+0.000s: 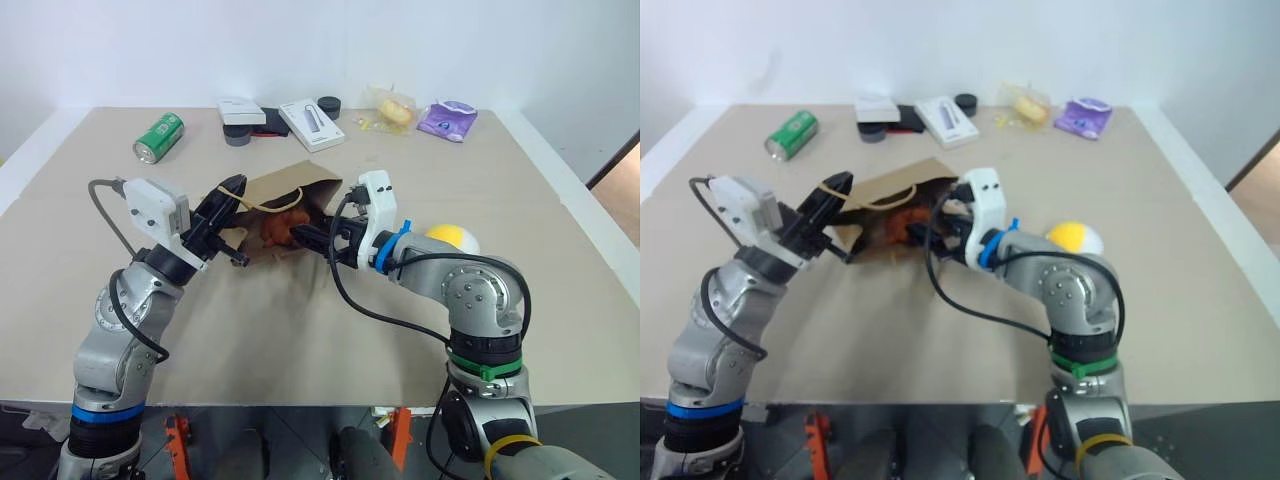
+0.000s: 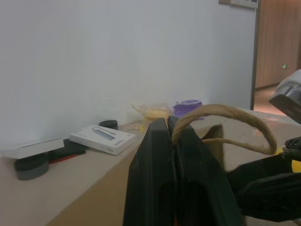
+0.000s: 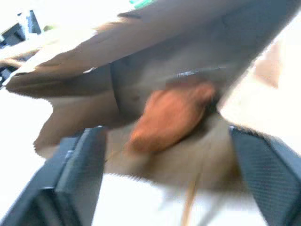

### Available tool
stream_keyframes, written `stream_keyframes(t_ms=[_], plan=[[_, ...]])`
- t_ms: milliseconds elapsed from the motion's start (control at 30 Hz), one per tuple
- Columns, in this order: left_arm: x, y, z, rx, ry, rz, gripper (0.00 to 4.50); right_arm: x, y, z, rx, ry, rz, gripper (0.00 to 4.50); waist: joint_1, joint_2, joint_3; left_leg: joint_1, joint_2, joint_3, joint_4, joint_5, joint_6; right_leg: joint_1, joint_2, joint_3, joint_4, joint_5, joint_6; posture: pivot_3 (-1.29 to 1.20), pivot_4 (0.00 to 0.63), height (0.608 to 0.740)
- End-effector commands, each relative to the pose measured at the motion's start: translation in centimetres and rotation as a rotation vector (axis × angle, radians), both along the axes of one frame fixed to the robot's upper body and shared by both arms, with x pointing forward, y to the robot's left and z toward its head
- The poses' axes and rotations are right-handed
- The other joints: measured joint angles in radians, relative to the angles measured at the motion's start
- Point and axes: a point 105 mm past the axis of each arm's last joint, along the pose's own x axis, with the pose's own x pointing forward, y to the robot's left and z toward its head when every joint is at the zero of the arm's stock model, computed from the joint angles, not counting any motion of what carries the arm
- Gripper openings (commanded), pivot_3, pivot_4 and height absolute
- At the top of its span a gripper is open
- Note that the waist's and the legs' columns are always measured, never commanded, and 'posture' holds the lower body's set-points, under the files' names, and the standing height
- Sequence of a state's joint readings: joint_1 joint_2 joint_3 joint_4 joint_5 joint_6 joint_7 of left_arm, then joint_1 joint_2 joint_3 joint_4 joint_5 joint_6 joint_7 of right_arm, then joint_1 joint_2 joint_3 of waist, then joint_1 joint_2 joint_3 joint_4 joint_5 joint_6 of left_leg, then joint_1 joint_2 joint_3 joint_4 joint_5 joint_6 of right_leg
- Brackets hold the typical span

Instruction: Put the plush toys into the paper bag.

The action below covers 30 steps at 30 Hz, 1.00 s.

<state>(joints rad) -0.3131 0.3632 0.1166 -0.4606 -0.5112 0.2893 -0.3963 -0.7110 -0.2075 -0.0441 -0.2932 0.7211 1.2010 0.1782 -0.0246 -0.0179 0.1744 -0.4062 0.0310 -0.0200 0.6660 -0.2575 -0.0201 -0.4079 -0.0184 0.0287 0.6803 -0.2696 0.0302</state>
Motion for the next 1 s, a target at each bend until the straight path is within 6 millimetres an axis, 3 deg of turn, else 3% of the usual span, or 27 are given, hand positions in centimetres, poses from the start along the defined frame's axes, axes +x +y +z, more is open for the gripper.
stream_keyframes(t_ms=[33,100,233,300,333,500,667,933,1000], plan=[[-0.3,0.2,1.5,-0.021,-0.028,-0.004,0.0,-0.6,0.1,1.6,0.008,-0.073,0.037,4.39,0.0,0.0,0.0,0.0,0.0,0.0,0.0,0.0,0.0,0.0,0.0,0.0,0.0,0.0,0.0,0.0,0.15,0.74],[-0.2,0.1,1.6,-0.028,-0.014,-0.011,0.0,-0.9,0.1,2.0,0.011,-0.099,0.065,4.39,0.0,0.0,0.0,0.0,0.0,0.0,0.0,0.0,0.0,0.0,0.0,0.0,0.0,0.0,0.0,0.0,0.15,0.74],[0.3,0.1,2.2,-0.049,0.016,-0.02,0.0,-3.6,-0.7,5.1,0.125,-0.223,0.227,4.39,0.001,-0.001,0.001,0.0,0.0,-0.001,0.0,0.0,0.0,0.0,0.0,0.0,0.0,0.0,0.0,0.0,0.15,0.74],[0.5,0.2,2.5,-0.06,0.027,-0.021,0.0,-3.3,-2.3,5.5,0.111,-0.249,0.205,4.39,0.002,-0.001,0.001,-0.001,0.0,-0.001,0.0,0.0,0.0,0.0,0.0,0.0,0.0,0.0,0.0,0.0,0.15,0.74],[0.6,0.3,2.8,-0.08,0.039,-0.027,0.0,-2.1,-4.0,5.3,0.082,-0.247,0.129,4.39,0.003,-0.001,0.001,-0.001,-0.001,-0.001,0.0,0.0,0.0,0.001,-0.001,-0.001,0.0,0.0,0.001,0.0,0.15,0.74],[1.3,0.9,4.0,-0.151,0.075,-0.043,0.0,3.4,-12.3,1.2,-0.192,-0.15,-0.271,4.39,0.003,-0.003,0.002,-0.001,-0.003,0.001,0.003,0.0,0.0,0.002,-0.003,-0.002,0.0,0.0,0.001,0.0,0.15,0.74],[1.4,1.1,4.0,-0.15,0.086,-0.042,0.0,5.9,-18.8,-2.7,-0.381,-0.052,-0.539,4.39,-0.004,-0.003,0.002,0.0,-0.002,0.005,0.001,0.001,0.0,0.0,0.0,0.003,0.0,0.0,0.001,0.0,0.15,0.74],[1.6,1.7,3.2,-0.142,0.107,-0.028,0.0,6.2,-20.4,-5.2,-0.504,0.007,-0.589,4.39,0.001,-0.003,0.002,0.0,-0.002,0.006,-0.003,0.004,-0.005,-0.001,-0.002,0.004,-0.001,0.0,0.001,0.0,0.15,0.74],[1.7,2.0,3.1,-0.152,0.115,-0.017,0.0,6.1,-20.5,-5.2,-0.509,0.007,-0.589,3.53,0.002,-0.003,0.002,0.0,-0.002,0.006,-0.003,0.004,-0.006,-0.001,-0.002,0.004,-0.001,0.0,0.002,0.0,0.15,0.74]])
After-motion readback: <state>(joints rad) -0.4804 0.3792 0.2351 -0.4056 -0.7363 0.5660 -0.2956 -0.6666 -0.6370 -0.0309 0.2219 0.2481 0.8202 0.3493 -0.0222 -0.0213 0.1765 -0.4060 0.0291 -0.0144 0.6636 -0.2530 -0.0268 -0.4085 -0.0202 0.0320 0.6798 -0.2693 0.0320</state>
